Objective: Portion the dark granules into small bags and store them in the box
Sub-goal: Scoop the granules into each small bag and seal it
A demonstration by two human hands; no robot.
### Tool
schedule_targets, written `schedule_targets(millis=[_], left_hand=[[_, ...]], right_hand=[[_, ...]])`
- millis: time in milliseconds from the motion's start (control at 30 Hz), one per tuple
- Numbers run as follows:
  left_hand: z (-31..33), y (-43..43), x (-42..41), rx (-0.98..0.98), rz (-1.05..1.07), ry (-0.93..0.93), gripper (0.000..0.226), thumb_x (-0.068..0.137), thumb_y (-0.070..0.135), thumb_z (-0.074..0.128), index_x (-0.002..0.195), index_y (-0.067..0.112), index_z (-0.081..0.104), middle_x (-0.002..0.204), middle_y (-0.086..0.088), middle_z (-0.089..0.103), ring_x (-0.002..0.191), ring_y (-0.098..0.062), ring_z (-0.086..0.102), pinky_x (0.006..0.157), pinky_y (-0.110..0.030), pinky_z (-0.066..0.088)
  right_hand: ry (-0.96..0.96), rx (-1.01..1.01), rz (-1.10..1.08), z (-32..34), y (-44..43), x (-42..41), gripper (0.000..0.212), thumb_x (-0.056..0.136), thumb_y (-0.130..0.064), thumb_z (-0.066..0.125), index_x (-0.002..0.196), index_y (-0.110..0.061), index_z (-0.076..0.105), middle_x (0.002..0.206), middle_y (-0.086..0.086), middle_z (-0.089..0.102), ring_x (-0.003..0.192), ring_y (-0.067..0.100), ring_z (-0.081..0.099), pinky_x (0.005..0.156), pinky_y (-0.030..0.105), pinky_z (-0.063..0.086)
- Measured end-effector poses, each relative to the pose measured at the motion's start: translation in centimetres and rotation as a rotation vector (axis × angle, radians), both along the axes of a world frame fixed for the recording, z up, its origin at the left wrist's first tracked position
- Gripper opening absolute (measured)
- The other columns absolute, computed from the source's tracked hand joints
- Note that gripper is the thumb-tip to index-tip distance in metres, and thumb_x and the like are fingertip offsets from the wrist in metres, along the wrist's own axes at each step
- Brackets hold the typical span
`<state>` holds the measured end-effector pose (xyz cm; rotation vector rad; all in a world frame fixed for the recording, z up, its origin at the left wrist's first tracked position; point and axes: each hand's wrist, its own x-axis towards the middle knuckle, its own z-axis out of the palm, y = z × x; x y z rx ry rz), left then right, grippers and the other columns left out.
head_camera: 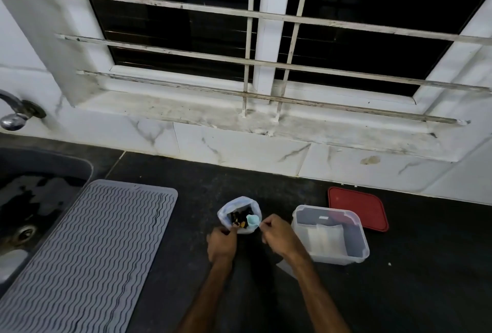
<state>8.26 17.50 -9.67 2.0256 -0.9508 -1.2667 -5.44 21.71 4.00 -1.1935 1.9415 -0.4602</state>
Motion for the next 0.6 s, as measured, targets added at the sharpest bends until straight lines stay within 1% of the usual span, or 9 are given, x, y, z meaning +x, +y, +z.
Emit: schedule_targets(millis=[67, 167, 233, 300, 367, 400, 467, 567, 600], left_hand=[[-0.4, -0.1, 0.1, -0.011, -0.01, 0.005, 0.04, 0.07, 0.061, 0.061, 0.069, 0.02, 0.062, 0.079, -0.006, 0.066, 0.085, -0.028, 0.067, 0.073, -0.049, 0.06], [2.6, 0.6, 0.3, -0.025, -0.021, 0.037, 0.031, 0.079, 0.049, 0.067, 0.071, 0.02, 0.06, 0.076, -0.005, 0.066, 0.074, -0.025, 0.067, 0.07, -0.047, 0.06], [4.1, 0.9, 0.2, -0.035, -0.015, 0.045, 0.022, 0.083, 0.041, 0.068, 0.078, 0.022, 0.058, 0.081, -0.004, 0.067, 0.076, -0.024, 0.067, 0.073, -0.046, 0.059], [4.8, 1.1, 0.3, -0.054, -0.006, 0.074, 0.015, 0.086, 0.033, 0.068, 0.082, 0.023, 0.057, 0.086, -0.004, 0.067, 0.08, -0.023, 0.067, 0.076, -0.044, 0.058], [5.3, 1.2, 0.4, -0.091, 0.001, 0.089, 0.011, 0.088, 0.025, 0.067, 0.085, 0.019, 0.058, 0.088, -0.005, 0.068, 0.081, -0.021, 0.065, 0.074, -0.037, 0.055], [5.4, 1.2, 0.4, -0.106, 0.006, 0.094, 0.01, 0.088, 0.022, 0.067, 0.087, 0.017, 0.059, 0.088, -0.004, 0.067, 0.082, -0.018, 0.064, 0.073, -0.034, 0.052], [5.5, 1.2, 0.6, -0.117, 0.018, 0.105, 0.008, 0.089, 0.019, 0.067, 0.092, 0.013, 0.061, 0.089, -0.001, 0.066, 0.084, -0.015, 0.062, 0.074, -0.031, 0.048], [5.5, 1.3, 0.8, -0.13, 0.036, 0.119, 0.007, 0.088, 0.016, 0.067, 0.092, 0.015, 0.062, 0.089, 0.001, 0.067, 0.084, -0.013, 0.064, 0.08, -0.034, 0.054], [5.6, 1.4, 0.7, -0.142, 0.036, 0.129, 0.006, 0.088, 0.015, 0.068, 0.091, 0.016, 0.062, 0.088, 0.002, 0.067, 0.084, -0.012, 0.064, 0.079, -0.033, 0.055]], right_hand=[[0.128, -0.053, 0.025, -0.8, -0.4, 0.7, 0.015, 0.101, -0.026, 0.048, 0.106, -0.016, 0.056, 0.096, 0.004, 0.066, 0.084, 0.014, 0.063, 0.072, 0.029, 0.052], [0.352, -0.076, 0.056, -1.5, -1.0, 1.9, 0.02, 0.101, -0.026, 0.047, 0.115, -0.012, 0.053, 0.107, 0.007, 0.066, 0.097, 0.021, 0.065, 0.075, 0.031, 0.049], [0.421, -0.051, 0.082, -2.5, -1.5, 2.6, 0.028, 0.102, -0.025, 0.045, 0.125, -0.01, 0.049, 0.114, 0.009, 0.066, 0.104, 0.025, 0.065, 0.081, 0.033, 0.05], [0.463, -0.026, 0.099, -3.3, -1.9, 3.2, 0.037, 0.102, -0.025, 0.046, 0.135, -0.011, 0.042, 0.118, 0.01, 0.065, 0.107, 0.024, 0.064, 0.087, 0.035, 0.053], [0.477, -0.015, 0.119, -4.1, -2.2, 3.6, 0.041, 0.102, -0.026, 0.044, 0.14, -0.011, 0.037, 0.12, 0.01, 0.065, 0.108, 0.024, 0.064, 0.088, 0.036, 0.053], [0.472, 0.002, 0.108, -4.1, -2.3, 3.8, 0.04, 0.102, -0.026, 0.044, 0.139, -0.011, 0.038, 0.12, 0.01, 0.065, 0.108, 0.023, 0.064, 0.088, 0.036, 0.052], [0.408, 0.008, 0.055, -4.6, -2.5, 4.2, 0.032, 0.1, -0.025, 0.048, 0.13, -0.012, 0.046, 0.114, 0.007, 0.066, 0.103, 0.02, 0.065, 0.086, 0.034, 0.054], [0.263, -0.027, -0.036, -5.8, -2.5, 4.5, 0.018, 0.097, -0.023, 0.053, 0.112, -0.014, 0.057, 0.098, 0.003, 0.068, 0.089, 0.016, 0.067, 0.08, 0.037, 0.058], [0.215, -0.026, -0.061, -5.9, -2.4, 4.5, 0.015, 0.097, -0.023, 0.053, 0.108, -0.014, 0.058, 0.096, 0.003, 0.068, 0.087, 0.017, 0.067, 0.078, 0.038, 0.058]])
